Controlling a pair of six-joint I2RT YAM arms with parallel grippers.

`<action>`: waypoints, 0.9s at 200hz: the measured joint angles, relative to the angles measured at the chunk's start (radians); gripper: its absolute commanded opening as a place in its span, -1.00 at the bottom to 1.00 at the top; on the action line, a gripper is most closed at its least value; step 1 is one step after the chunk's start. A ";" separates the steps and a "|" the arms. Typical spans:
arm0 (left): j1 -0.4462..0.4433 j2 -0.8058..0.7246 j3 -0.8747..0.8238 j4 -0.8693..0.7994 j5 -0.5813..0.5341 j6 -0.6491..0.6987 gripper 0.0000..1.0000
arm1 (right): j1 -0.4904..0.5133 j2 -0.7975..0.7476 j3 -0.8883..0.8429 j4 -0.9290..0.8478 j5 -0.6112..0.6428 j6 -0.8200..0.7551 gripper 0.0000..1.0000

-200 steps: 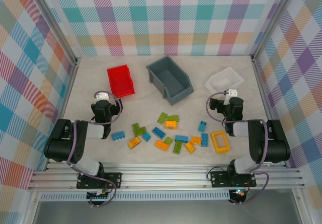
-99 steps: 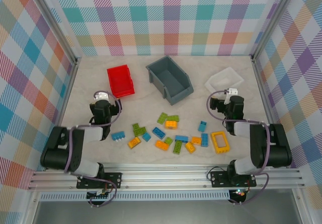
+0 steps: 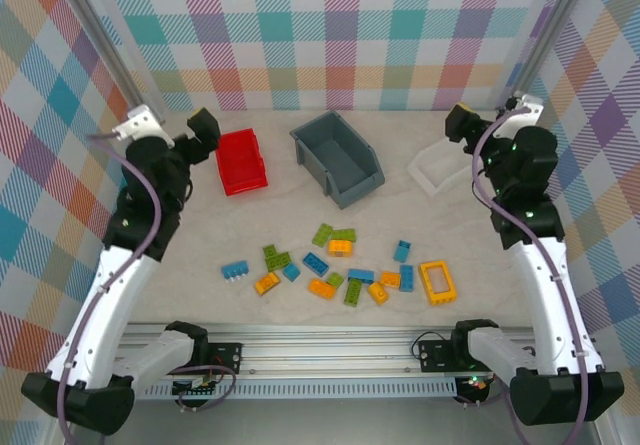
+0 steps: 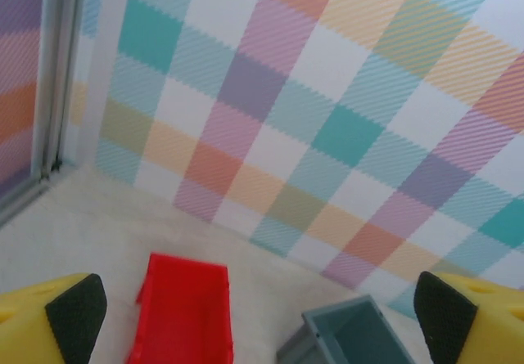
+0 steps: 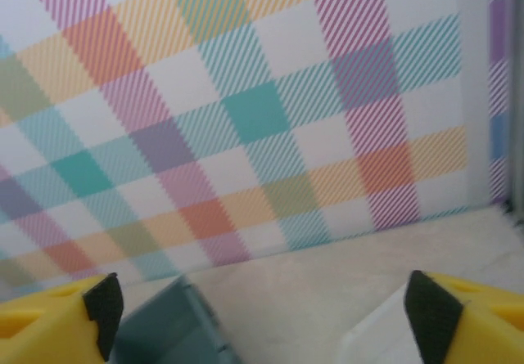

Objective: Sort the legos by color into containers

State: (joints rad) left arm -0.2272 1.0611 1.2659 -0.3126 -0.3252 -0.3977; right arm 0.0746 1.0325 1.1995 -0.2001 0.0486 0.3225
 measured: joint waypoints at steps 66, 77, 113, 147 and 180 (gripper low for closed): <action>0.050 0.551 0.249 -0.414 0.241 -0.094 0.40 | 0.148 0.448 0.192 -0.364 -0.195 -0.052 0.46; 0.056 0.595 0.260 -0.434 0.276 -0.093 0.32 | 0.151 0.525 0.226 -0.393 -0.207 -0.076 0.46; 0.089 0.766 0.402 -0.450 0.354 -0.079 0.28 | 0.156 0.784 0.425 -0.443 -0.227 -0.161 0.36; 0.098 0.928 0.535 -0.449 0.373 -0.040 0.26 | 0.179 1.003 0.635 -0.468 -0.234 -0.220 0.31; 0.099 1.036 0.601 -0.457 0.385 -0.013 0.24 | 0.211 1.180 0.827 -0.520 -0.233 -0.243 0.17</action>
State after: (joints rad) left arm -0.1280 2.0968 1.8671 -0.7692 0.0601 -0.4110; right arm 0.2859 2.2127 2.0262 -0.7200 -0.1844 0.0795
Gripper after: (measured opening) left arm 0.622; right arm 0.599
